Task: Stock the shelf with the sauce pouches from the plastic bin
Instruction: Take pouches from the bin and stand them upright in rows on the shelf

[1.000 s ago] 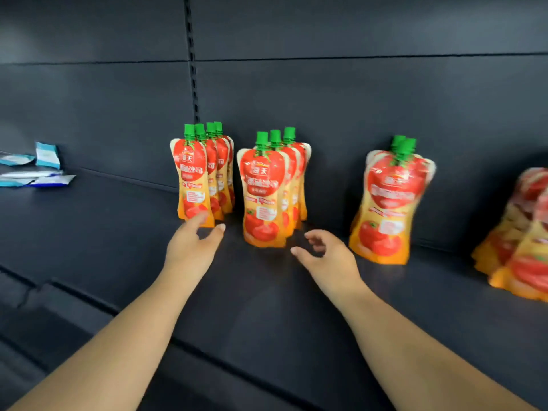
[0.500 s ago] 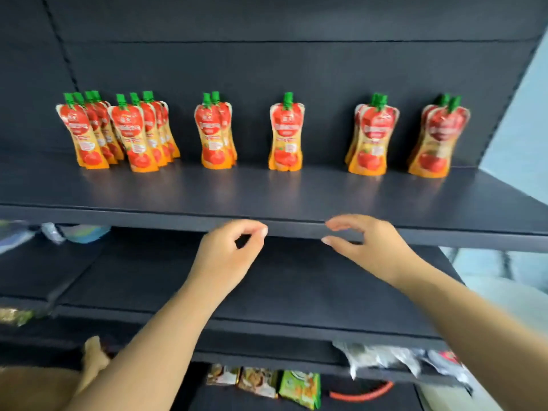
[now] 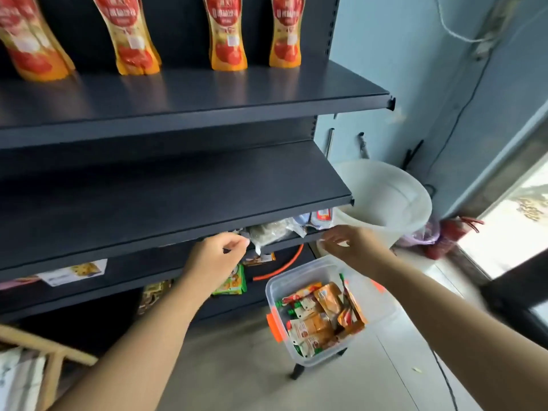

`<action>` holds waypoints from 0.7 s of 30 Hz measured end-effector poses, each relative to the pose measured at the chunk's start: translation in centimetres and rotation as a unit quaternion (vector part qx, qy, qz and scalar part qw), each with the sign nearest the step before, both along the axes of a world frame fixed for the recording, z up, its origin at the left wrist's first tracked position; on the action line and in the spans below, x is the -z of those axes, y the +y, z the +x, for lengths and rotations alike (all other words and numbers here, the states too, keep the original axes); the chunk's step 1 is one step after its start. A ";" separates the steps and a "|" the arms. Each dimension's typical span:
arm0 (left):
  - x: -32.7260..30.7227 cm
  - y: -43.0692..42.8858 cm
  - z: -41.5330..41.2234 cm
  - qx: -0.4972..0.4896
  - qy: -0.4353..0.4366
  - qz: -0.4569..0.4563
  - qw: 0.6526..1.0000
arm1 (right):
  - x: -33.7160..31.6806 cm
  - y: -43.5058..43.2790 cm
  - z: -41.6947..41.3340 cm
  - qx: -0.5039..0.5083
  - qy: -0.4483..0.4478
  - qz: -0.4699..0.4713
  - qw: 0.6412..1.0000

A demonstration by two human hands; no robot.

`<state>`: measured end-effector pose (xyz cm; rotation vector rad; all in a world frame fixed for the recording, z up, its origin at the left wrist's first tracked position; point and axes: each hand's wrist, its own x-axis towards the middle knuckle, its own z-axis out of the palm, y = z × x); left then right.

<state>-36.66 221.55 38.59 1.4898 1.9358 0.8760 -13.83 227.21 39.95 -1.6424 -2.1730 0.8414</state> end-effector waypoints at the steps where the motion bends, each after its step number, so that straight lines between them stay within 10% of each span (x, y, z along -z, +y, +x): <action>1: 0.4 -0.4 0.6 0.006 0.007 -0.013 1.000 | 0.2 -0.4 0.7 0.007 -0.001 -0.005 1.000; 13: 5.5 0.7 8.1 -0.006 0.015 -0.081 0.997 | 6.7 2.7 7.6 0.001 -0.042 -0.077 0.996; 21: 19.1 2.9 15.3 -0.217 -0.071 -0.172 0.958 | 20.4 12.4 13.9 -0.044 -0.099 -0.194 0.975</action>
